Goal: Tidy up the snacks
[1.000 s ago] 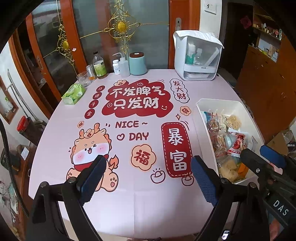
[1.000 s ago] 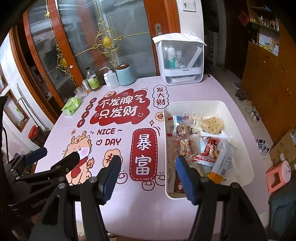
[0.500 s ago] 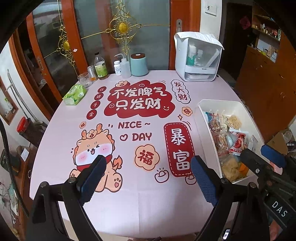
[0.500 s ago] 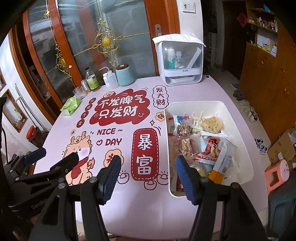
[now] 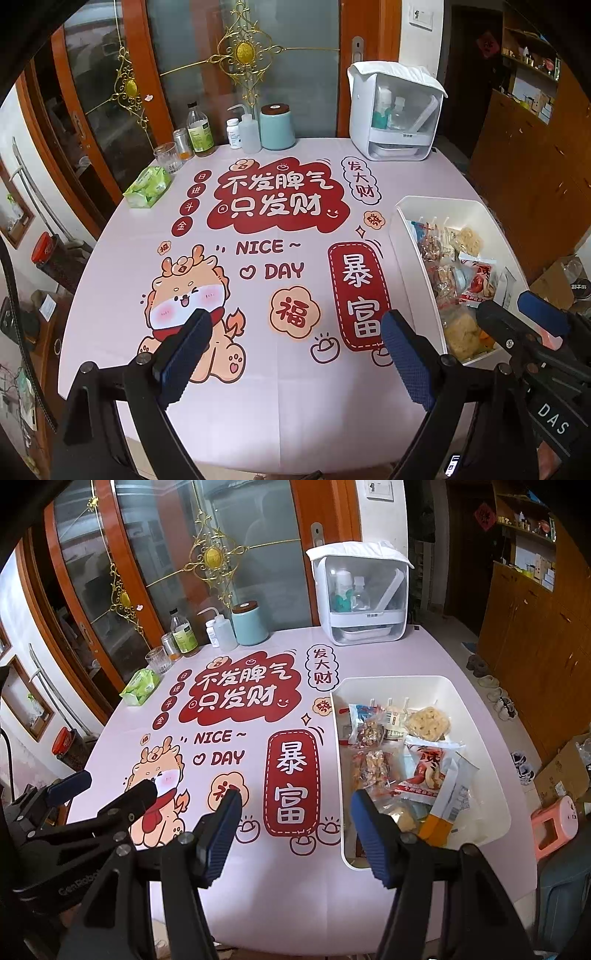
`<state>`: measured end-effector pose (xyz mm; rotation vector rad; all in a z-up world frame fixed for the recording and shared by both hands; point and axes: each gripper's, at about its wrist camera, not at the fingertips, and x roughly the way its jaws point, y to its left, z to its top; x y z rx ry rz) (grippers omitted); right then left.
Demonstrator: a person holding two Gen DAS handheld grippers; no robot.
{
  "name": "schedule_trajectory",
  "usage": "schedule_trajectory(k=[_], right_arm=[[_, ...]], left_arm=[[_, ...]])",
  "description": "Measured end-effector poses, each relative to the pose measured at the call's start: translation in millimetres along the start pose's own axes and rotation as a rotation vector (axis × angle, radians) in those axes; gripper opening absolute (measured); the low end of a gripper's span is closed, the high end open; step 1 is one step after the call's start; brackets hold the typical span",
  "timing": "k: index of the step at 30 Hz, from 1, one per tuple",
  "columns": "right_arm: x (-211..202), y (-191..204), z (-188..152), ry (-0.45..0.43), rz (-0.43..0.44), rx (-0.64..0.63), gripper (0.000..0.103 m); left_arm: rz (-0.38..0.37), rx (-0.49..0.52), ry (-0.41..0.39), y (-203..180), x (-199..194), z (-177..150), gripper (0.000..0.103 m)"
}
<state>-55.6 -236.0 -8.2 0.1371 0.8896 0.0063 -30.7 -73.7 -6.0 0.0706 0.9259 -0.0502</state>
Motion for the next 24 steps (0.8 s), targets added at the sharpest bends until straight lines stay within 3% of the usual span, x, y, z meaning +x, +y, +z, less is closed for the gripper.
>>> schedule_trajectory(k=[24], right_arm=[[11.6,5.4,0.9,0.025,0.012,-0.013,0.062]], left_arm=[[-0.007,-0.011,0.004,7.5,4.3,-1.6,0.092]])
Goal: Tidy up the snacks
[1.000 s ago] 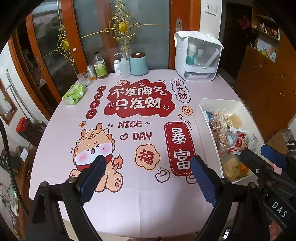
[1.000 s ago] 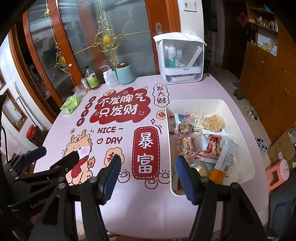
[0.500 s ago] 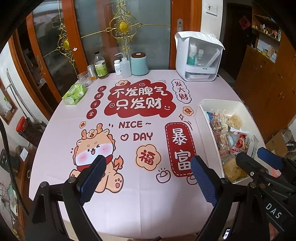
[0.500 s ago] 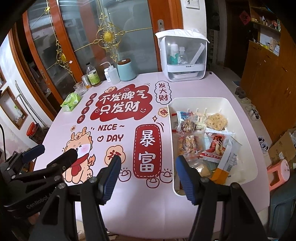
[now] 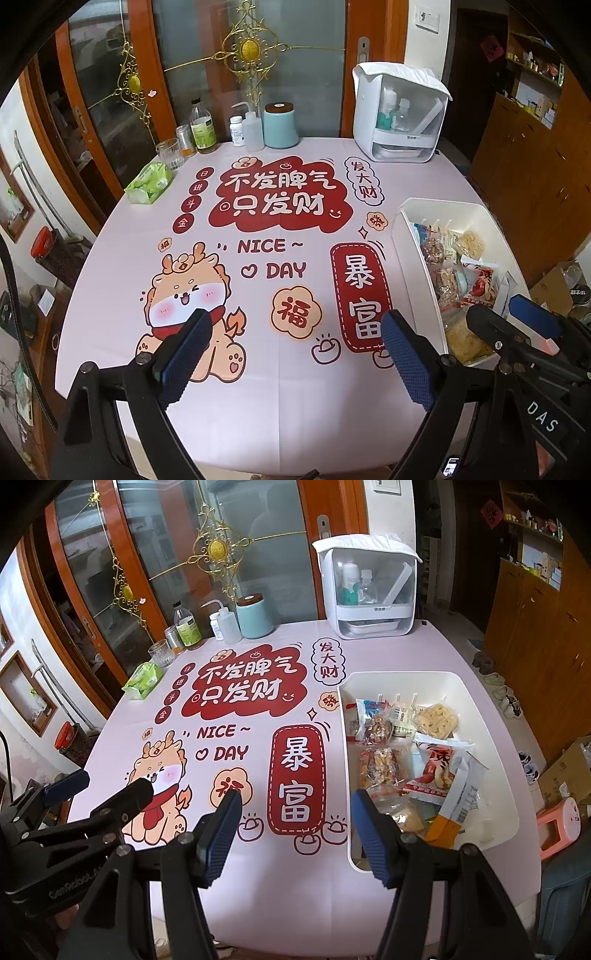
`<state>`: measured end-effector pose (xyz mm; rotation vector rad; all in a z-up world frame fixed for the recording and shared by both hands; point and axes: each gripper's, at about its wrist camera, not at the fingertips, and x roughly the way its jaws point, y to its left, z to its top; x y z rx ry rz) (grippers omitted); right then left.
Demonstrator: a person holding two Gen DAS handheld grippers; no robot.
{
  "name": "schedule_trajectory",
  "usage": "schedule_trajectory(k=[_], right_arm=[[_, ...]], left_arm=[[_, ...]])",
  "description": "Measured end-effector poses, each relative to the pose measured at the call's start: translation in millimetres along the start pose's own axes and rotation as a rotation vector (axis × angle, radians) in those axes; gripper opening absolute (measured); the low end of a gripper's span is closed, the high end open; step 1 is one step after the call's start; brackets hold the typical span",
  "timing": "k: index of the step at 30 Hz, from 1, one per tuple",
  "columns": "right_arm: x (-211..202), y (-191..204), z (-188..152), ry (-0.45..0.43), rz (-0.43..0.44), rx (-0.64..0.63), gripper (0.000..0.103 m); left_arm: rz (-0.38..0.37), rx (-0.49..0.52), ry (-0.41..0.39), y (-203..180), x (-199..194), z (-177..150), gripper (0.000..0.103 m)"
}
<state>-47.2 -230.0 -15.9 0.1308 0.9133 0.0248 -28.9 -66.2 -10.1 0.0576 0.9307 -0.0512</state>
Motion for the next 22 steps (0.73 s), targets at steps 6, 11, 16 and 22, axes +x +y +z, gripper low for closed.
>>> schedule_trajectory(k=[6,11,16,22], right_arm=[[0.9,0.5,-0.6,0.001,0.000,0.001,0.062],[1.8,0.7,-1.7,0.005,0.003,0.000,0.062],[2.1,-0.2,-1.5,0.005,0.004,0.003,0.062],[1.9,-0.2,-1.2,0.004,0.002,0.002,0.062]], left_arm=[[-0.001,-0.005,0.001,-1.5,0.3,0.0,0.092],[-0.004,-0.008,0.002,-2.9,0.6,0.0,0.092],[-0.003,-0.007,0.004,-3.4,0.8,-0.5,0.092],[0.001,-0.008,0.012,-7.5,1.7,-3.7,0.092]])
